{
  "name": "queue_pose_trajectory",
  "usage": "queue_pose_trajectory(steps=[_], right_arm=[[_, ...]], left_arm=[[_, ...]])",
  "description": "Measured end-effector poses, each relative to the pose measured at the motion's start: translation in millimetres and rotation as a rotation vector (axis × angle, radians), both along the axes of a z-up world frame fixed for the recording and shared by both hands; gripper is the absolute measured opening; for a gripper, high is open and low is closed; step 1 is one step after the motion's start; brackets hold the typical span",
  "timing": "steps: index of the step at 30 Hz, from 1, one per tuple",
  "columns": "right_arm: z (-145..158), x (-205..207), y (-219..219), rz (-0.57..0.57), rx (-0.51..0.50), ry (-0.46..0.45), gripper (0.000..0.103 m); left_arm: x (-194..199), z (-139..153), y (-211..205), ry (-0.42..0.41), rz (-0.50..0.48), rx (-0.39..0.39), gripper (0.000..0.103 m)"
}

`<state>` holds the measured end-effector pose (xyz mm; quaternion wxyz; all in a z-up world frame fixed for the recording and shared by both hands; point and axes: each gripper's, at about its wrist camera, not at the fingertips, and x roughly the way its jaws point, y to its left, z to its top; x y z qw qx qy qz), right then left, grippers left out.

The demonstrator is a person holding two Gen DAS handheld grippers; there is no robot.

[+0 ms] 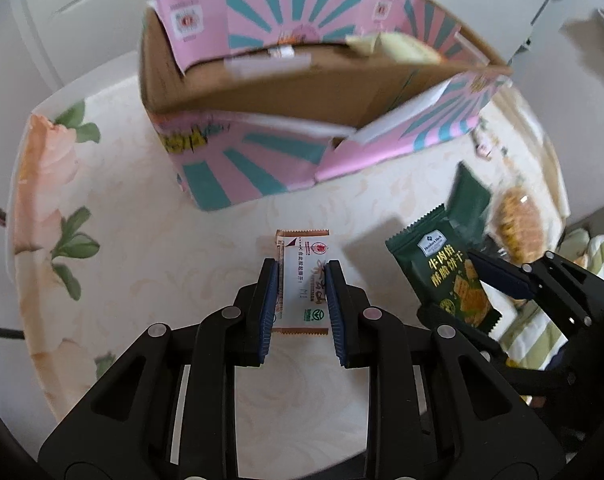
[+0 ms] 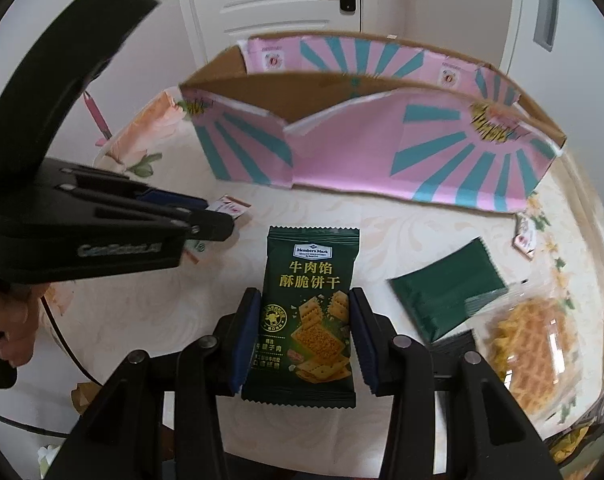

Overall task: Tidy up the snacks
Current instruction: 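Carry the white bar with the left tool while the right tool carries the cracker packet toward the box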

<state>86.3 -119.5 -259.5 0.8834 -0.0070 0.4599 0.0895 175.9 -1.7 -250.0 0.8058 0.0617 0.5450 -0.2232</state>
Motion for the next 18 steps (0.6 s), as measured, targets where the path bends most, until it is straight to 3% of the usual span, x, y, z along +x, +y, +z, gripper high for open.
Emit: queue_pose_trajectory(steps=[10, 18], right_arm=[[59.6, 9.9, -42.3, 0.043, 0.018, -0.066, 0.041], [106.2, 43.9, -98.7, 0.094, 0.056, -0.125, 0.041]], left_arm=[[-6.4, 79.5, -17.0, -0.089, 0.122, -0.102, 0.021], [27.7, 121.9, -38.6, -0.172, 0.223, -0.161, 0.021]])
